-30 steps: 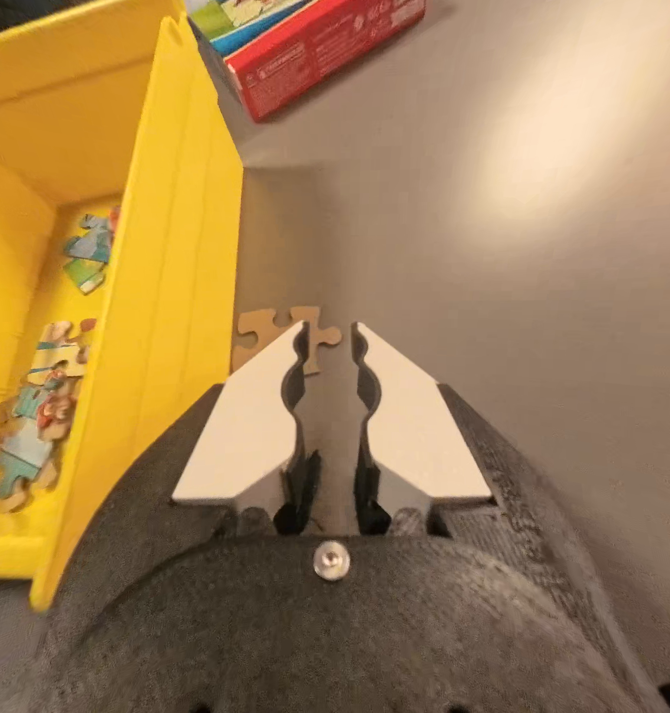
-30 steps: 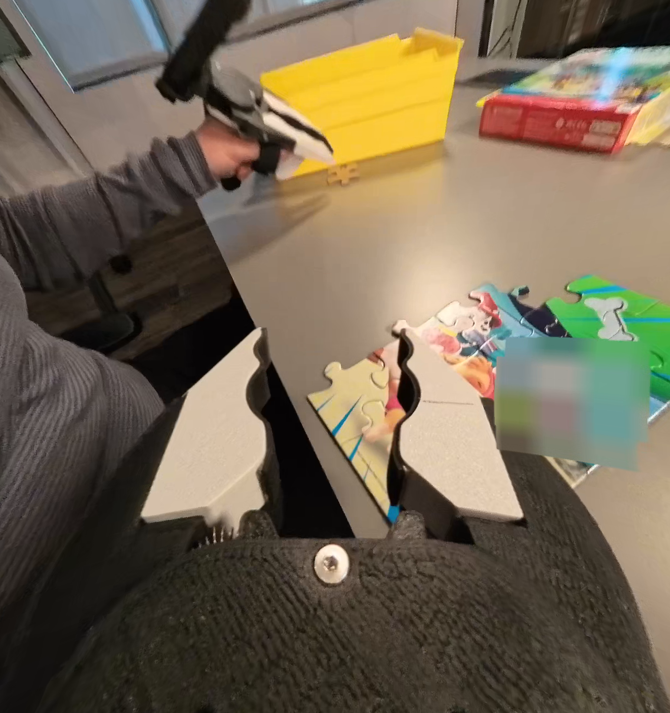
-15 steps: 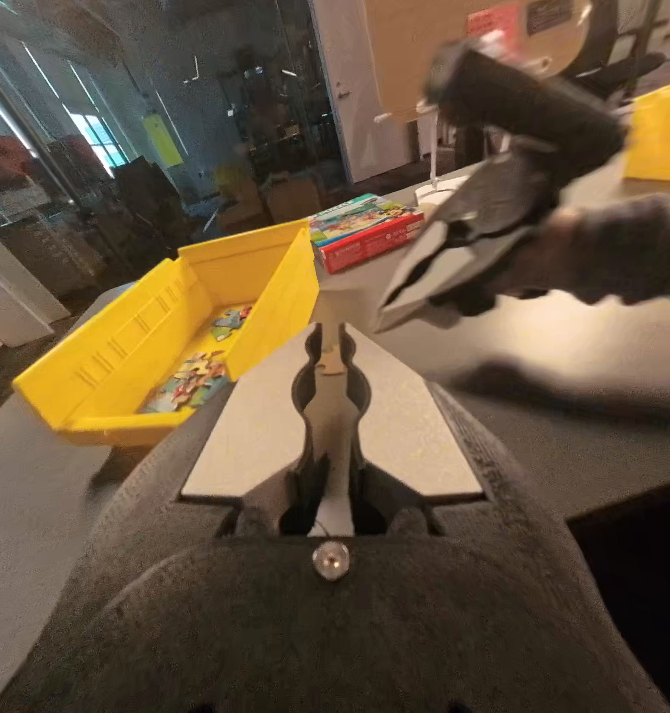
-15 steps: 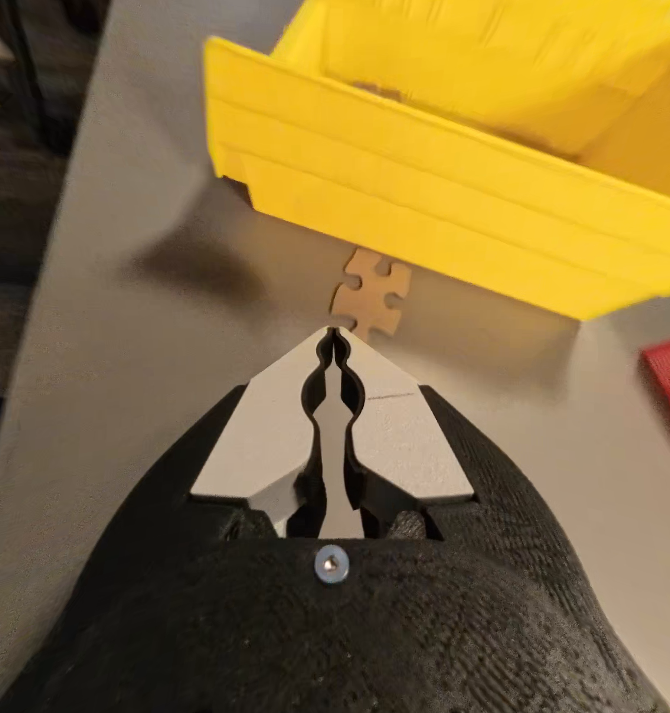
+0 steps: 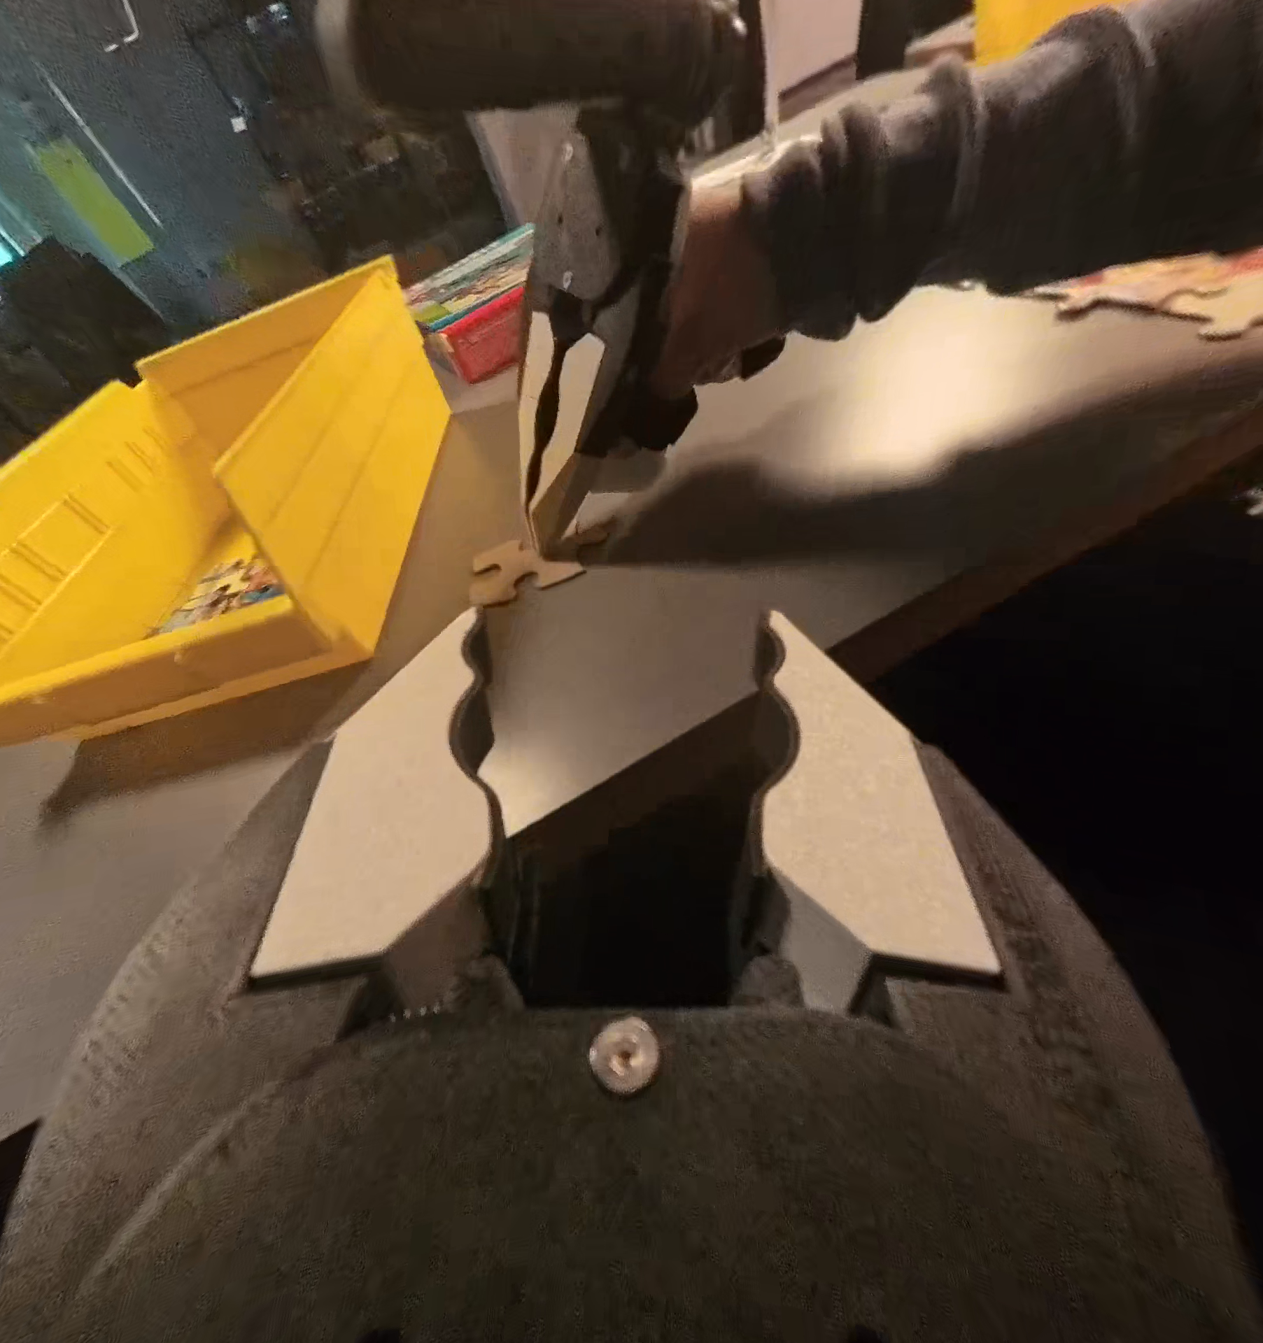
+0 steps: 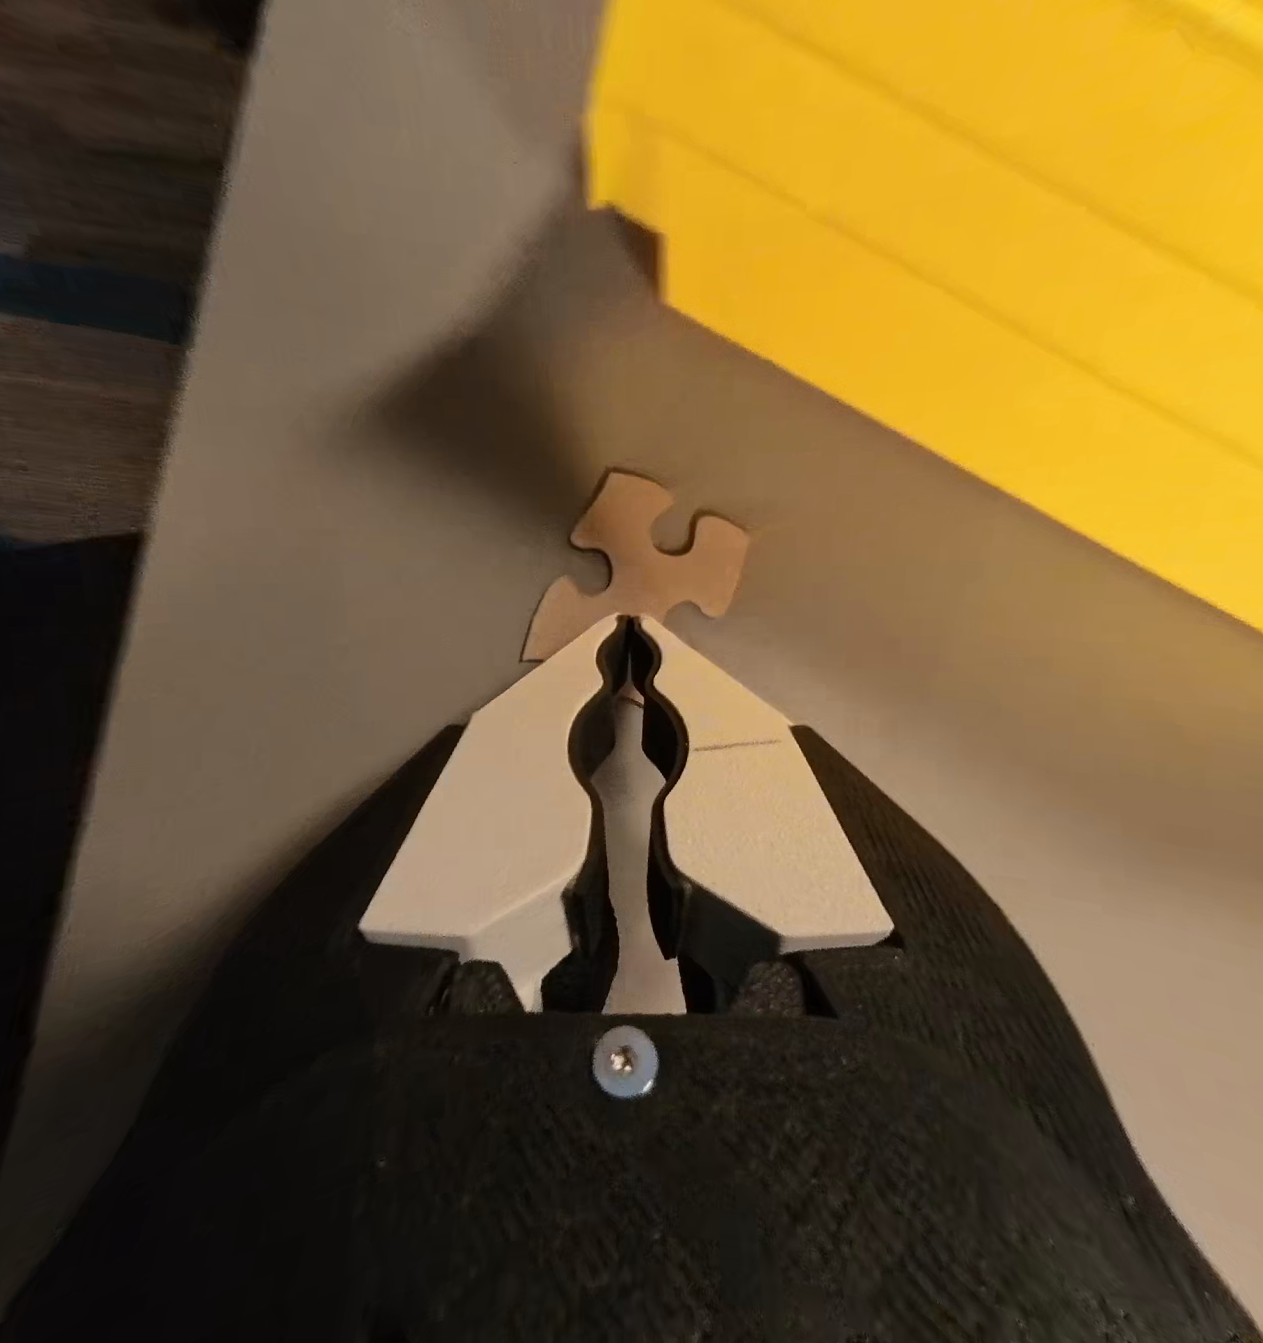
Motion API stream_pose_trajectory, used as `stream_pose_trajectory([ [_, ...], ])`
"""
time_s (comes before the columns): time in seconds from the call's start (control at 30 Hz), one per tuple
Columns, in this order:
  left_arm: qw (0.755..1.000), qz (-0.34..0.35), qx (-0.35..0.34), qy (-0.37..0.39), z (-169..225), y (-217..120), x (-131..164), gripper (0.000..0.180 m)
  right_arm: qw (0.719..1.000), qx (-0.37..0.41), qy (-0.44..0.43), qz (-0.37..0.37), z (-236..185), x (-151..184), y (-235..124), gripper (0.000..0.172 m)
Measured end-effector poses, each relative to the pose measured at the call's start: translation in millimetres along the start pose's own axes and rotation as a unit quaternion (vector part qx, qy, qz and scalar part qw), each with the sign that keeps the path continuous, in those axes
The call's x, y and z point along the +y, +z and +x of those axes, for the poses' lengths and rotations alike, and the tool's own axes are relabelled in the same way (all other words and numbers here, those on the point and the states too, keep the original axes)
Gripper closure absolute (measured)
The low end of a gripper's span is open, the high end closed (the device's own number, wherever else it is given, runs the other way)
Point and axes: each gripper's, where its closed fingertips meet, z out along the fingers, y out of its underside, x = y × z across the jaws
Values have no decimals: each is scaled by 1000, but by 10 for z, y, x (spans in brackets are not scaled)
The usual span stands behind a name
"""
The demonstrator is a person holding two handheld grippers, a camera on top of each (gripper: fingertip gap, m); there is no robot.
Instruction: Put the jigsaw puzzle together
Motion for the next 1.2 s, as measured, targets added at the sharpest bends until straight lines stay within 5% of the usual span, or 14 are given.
stream_pose_trajectory([
  [0.17, 988, -38, -22, 145, 334, 190, 196, 108, 998, -59, -6, 18, -649, -21, -38, 172],
  [0.33, 945, -81, -62, 310, 484, 243, 426, 128, 995, -94, 12, 26, -1096, -25, -77, 172],
  [0.47, 863, -97, -180, 462, 299, 166, 435, 179, 994, -76, 54, 63, -1186, -39, -145, 172],
  [0.57, 828, -92, -205, 514, 364, 122, 450, 180, 987, -69, 75, 122, -1233, -111, -416, 172],
  [0.73, 846, -46, -229, 479, 298, -141, 283, 179, 975, -38, 100, 196, -1283, -34, -1048, 172],
  [0.9, 866, 7, -286, 409, -403, -374, -274, 180, 954, 41, 145, 260, -1120, 245, -1752, 172],
  [1.03, 895, -56, -293, 331, -1323, 15, -580, 180, 927, 126, 188, 300, -901, 556, -2257, 172],
  [1.17, 948, -123, -252, 148, -2023, 649, -466, 180, 907, 254, 211, 263, -677, 1130, -2640, 172],
  [1.2, 951, -148, -252, 96, -2166, 775, -383, 168, 903, 280, 216, 245, -661, 1296, -2720, 168],
])
